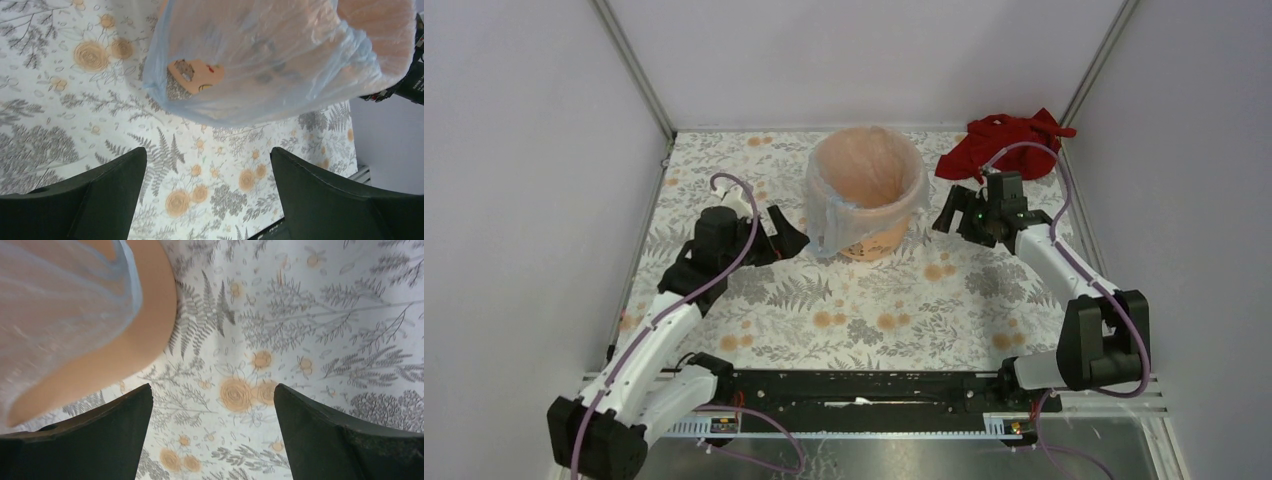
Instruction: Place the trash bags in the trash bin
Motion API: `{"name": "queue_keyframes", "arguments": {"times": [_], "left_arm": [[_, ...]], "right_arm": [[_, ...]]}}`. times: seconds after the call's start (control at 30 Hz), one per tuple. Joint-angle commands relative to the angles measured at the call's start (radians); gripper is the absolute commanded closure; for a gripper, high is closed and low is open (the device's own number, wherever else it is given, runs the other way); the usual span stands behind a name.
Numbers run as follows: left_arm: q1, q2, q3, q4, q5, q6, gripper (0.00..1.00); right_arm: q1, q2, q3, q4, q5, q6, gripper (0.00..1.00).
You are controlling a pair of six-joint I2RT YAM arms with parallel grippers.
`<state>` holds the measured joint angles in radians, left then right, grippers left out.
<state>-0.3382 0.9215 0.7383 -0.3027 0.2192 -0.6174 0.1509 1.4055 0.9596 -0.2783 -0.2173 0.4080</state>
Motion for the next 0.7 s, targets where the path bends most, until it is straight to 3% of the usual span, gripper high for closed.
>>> {"name": "queue_keyframes", "arguments": {"times": [0.0,0.13,0.27,0.5,0.67], "left_arm": [[0.006,-0.078,0.094,-0.162,-0.041,0.045,0.01],[0.005,-0.133,0.169,-0.206,-0.053,0.032,0.01],[0.005,-0.16,0.217,-0.202,-0.042,0.004,0.01],[0.006,-0.223,0.24,-0.236,-0.056,0.013,0.01],[0.005,-0.253,0.261,-0.249,-0.069,-0.008,0.01]], "right_arm": [[0.026,-0.072,-0.071,-0.012,0.006,-0.033,0.02],[0.093,-0.076,-0.209,0.192,-0.118,0.071,0.02],[0.159,0.039,-0.318,0.658,-0.205,0.283,0.02],[0.281,0.322,-0.127,0.886,-0.121,0.272,0.03],[0.342,0.558,0.139,0.91,-0.13,0.221,0.03]]}}
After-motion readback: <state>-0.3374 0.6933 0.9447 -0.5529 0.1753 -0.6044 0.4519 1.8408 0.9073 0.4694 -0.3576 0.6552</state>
